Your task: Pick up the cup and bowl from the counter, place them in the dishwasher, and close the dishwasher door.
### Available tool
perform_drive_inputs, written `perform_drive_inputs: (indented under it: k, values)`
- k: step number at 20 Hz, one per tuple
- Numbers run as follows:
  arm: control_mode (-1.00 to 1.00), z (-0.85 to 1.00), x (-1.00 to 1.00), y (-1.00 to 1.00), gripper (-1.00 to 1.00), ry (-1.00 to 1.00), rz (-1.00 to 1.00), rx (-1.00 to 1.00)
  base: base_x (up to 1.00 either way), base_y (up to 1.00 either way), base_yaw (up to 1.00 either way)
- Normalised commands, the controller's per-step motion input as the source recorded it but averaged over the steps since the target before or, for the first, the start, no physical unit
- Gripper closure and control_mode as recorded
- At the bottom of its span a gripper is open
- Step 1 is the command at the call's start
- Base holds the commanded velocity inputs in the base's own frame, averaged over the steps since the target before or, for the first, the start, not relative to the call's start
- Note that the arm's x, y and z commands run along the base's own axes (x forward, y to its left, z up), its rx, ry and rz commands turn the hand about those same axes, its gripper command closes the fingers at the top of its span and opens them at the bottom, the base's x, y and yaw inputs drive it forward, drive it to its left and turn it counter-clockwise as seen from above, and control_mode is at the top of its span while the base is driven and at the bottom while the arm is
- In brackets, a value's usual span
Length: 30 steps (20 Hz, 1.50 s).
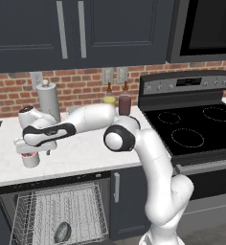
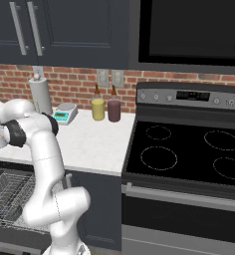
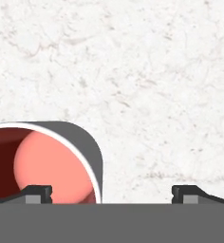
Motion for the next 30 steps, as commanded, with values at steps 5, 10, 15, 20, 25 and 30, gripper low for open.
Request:
perform_drive_inputs:
  k: [5,10,15,20,25,30]
  values:
    - [-1.0,-0.07,0.0,0.1,-1.0,0.0,0.0,0.0,0.0,0.0,0.0]
    - [-1.0,-0.05,0.0,0.07,-1.0,0.0,0.0,0.0,0.0,0.0,0.0]
    - [-1.0,-0.08,0.0,0.07,-1.0,0.0,0.0,0.0,0.0,0.0,0.0]
    - [-1.0,-0.09,0.0,0.09,1.0,0.0,0.0,0.0,0.0,0.0,0.0]
    - [-1.0,-0.08,0.0,0.07,1.0,0.0,0.0,0.0,0.0,0.0,0.0]
    - [-1.0,-0.01,-0.05,0.0,1.0,0.0,0.0,0.0,0.0,0.0,0.0]
